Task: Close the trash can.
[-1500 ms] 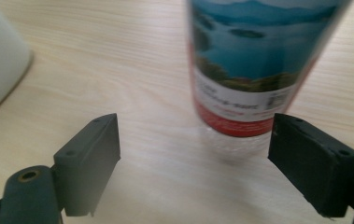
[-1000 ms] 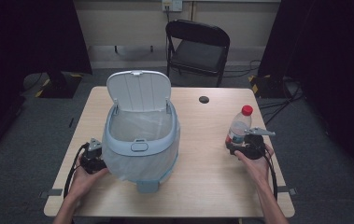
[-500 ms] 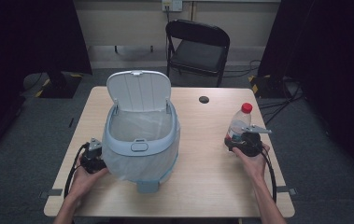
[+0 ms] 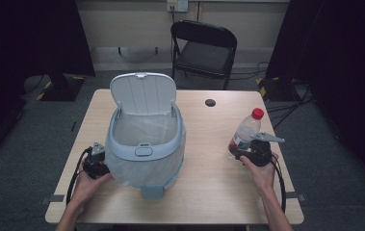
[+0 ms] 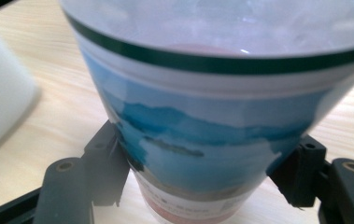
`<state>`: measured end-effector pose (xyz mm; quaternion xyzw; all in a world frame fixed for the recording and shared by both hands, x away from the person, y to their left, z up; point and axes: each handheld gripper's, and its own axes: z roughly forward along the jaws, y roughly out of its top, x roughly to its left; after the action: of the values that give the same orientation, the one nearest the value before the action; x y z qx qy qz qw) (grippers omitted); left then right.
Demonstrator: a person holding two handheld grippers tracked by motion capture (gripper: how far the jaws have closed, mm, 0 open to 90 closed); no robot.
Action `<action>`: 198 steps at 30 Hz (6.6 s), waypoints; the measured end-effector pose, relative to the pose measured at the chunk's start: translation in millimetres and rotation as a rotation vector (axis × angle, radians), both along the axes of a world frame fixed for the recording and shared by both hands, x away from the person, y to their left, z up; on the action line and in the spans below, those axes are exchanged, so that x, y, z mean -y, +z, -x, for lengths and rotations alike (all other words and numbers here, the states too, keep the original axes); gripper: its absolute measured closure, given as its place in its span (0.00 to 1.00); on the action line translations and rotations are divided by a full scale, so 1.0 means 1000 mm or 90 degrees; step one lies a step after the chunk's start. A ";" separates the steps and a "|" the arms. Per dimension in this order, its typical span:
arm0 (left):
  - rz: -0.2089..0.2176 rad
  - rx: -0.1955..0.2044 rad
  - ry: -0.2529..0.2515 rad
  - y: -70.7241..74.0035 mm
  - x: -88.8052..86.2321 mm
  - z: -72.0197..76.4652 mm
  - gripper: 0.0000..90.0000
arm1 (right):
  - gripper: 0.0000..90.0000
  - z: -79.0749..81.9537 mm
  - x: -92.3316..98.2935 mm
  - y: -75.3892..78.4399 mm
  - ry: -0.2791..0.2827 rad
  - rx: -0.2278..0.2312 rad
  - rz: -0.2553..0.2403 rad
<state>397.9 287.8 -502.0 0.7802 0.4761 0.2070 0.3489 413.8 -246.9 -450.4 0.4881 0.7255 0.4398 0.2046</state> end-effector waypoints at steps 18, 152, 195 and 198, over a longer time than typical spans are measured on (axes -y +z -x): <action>-0.004 0.002 0.000 0.000 -0.001 -0.001 0.18 | 0.34 0.024 -0.040 0.051 0.092 0.059 -0.054; -0.006 0.002 0.006 0.000 -0.002 -0.002 0.18 | 0.26 -0.047 -0.130 0.176 0.197 0.124 -0.053; -0.006 0.001 0.004 0.000 -0.002 -0.001 0.17 | 0.32 -0.043 -0.171 0.205 0.317 0.122 -0.074; -0.006 0.001 0.004 0.000 -0.002 -0.001 0.17 | 0.32 -0.036 -0.175 0.204 0.332 0.112 -0.082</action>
<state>398.5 289.7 -501.9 0.7803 0.4772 0.2111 0.3448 450.2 -72.1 -246.4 0.2571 0.7763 0.5638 0.1154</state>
